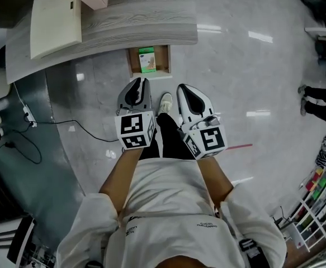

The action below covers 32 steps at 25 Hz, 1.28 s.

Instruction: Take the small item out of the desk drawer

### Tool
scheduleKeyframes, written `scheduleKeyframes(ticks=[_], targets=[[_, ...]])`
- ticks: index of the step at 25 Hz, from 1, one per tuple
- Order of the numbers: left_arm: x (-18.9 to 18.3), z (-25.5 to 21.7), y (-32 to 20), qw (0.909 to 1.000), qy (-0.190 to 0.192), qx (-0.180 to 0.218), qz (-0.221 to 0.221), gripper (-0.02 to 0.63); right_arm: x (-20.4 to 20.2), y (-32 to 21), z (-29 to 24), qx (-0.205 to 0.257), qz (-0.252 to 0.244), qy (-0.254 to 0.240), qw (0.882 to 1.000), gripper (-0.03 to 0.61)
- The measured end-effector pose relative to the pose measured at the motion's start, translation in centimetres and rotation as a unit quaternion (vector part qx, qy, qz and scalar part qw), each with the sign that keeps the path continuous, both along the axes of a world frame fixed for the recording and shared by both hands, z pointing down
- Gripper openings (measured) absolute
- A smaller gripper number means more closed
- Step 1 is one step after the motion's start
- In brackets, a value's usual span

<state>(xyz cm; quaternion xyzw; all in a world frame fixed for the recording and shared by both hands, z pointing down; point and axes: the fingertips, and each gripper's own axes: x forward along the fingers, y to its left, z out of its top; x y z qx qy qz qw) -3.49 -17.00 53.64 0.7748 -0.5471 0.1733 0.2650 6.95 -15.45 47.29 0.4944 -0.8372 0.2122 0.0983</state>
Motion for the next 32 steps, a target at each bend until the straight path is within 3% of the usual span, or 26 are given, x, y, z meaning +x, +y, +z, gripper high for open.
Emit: scheduleKeyframes(ticks=[14,32], targets=[[0.6,8.6,-2.1,0.9965,0.01,-0.079,-0.026,0.212,-0.5,0.1,5.6,-0.028,-0.019,-0.004,0.999,0.031],[2.0,16.9,-5.0,0.9899,0.003,-0.137,-0.037,0.318,0.5,-0.1,10.9,-0.052,-0.019,-0.002,0.998,0.031]])
